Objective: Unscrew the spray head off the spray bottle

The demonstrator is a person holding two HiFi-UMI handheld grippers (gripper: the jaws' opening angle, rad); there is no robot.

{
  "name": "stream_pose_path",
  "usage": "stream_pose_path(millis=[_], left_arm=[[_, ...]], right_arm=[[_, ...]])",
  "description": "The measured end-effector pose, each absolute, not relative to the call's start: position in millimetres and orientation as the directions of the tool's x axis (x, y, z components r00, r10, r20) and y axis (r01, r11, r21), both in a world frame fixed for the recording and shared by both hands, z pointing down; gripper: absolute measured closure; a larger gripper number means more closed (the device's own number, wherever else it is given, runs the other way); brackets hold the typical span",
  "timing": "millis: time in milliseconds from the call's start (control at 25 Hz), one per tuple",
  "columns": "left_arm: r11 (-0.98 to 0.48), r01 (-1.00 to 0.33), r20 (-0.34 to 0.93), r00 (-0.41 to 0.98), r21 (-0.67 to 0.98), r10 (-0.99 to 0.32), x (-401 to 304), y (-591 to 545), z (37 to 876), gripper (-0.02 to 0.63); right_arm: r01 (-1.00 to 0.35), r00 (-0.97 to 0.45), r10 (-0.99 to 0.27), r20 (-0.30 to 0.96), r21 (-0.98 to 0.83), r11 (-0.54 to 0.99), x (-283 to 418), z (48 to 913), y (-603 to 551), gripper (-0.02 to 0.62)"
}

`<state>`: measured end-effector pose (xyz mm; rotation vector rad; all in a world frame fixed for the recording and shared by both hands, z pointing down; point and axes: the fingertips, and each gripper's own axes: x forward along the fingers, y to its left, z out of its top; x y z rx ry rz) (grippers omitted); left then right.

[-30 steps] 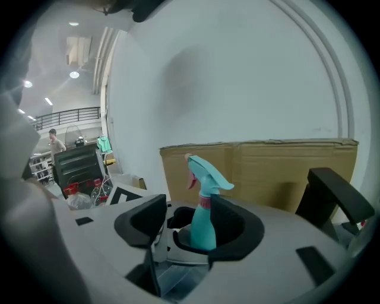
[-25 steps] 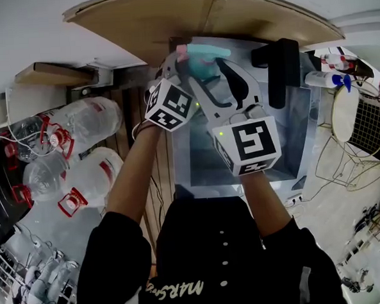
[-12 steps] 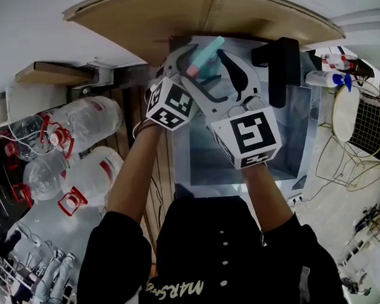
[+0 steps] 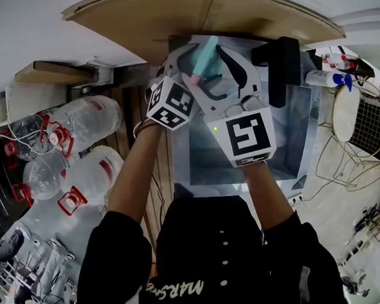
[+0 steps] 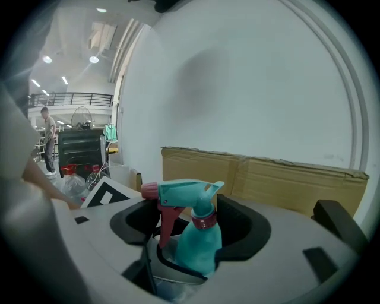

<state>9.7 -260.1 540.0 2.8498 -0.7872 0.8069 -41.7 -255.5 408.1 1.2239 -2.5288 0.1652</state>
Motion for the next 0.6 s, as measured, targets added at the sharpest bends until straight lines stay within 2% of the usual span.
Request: stream_pose_path(millis=[400, 480, 520, 600], left_arm=[[-0.856, -0.511, 0.498, 0.725, -0.072, -0.475, 9.1, -264.4, 537.0, 0.198], [-0.856, -0.511, 0.497, 0.726, -0.072, -0.475, 8.5, -264.2, 537.3, 0.198], [-0.857, -0.510, 0.496, 0.727, -0.072, -0.475, 8.3, -263.8, 537.4, 0.199], [-0.859, -0.507, 0.494, 0.730, -0.072, -0.472, 8.4, -262.3, 537.2, 0.198]], right_arm=[[-0.795, -0.566, -0.774, 0.283, 0.060, 0.604, -27.3, 397.2, -250.0, 0.395], [-0.810, -0.545, -0.790, 0.281, 0.069, 0.583, -22.0, 397.6, -248.5, 0.449], [-0.820, -0.530, -0.800, 0.283, 0.072, 0.568, -18.5, 398.5, -248.5, 0.501], [-0.832, -0.512, -0.810, 0.286, 0.069, 0.550, -13.1, 400.9, -250.0, 0.518]])
